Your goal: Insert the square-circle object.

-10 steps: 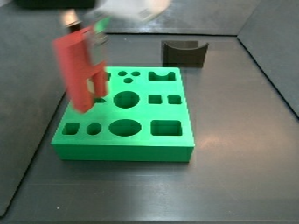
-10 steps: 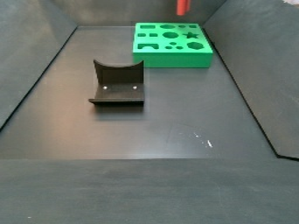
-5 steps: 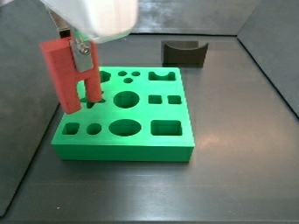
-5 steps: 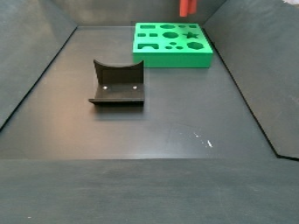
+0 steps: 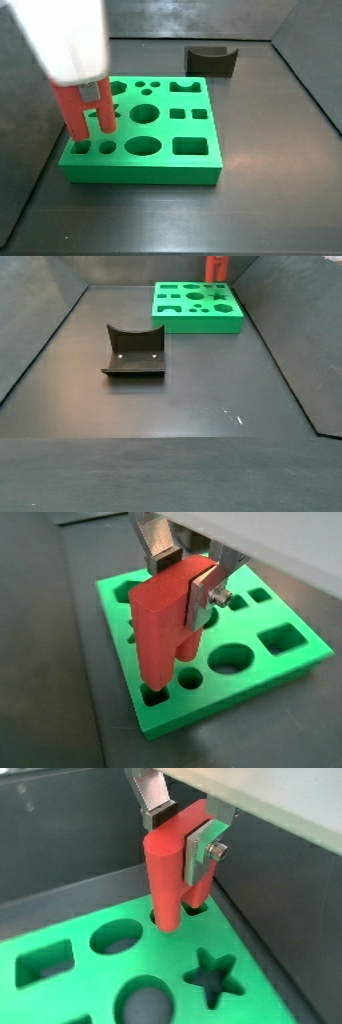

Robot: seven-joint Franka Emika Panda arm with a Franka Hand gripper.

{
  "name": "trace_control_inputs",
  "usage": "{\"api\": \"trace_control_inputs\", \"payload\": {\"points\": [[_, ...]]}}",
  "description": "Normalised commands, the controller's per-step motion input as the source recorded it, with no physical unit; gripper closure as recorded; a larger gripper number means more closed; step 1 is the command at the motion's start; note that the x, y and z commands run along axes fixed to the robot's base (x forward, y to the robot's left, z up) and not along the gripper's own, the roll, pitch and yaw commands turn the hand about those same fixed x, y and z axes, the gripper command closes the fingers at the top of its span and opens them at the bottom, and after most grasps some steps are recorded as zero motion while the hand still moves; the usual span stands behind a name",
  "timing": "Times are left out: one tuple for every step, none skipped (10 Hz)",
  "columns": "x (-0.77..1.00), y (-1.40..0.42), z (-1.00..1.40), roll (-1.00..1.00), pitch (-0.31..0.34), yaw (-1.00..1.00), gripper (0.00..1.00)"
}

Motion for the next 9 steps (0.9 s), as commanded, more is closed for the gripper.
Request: {"api": "trace_control_inputs", "payload": {"points": [[-0.2, -0.04, 0.0, -0.03, -0.084, -0.84, 1.0], [-0.19, -0.1, 0.0, 0.22, 0.0, -0.79, 1.0], [-0.07, -0.15, -0.05, 0.28, 0.043, -0.82, 1.0], [0.0, -0.22, -0.29, 0.11, 0.024, -0.91, 1.0], [0.0, -0.28, -0.05, -0.02, 0.0, -0.86, 1.0], [-0.01, -0.06, 0.0, 0.0, 0.0, -0.07, 1.0], [-0.02, 0.0, -0.24, -0.01, -0.037, 0.0, 1.0], [0.0, 0.03, -0.29, 0.0, -0.039, 0.0, 1.0], [0.0, 0.0, -0.34, 0.0, -0.034, 0.05, 1.0]]}}
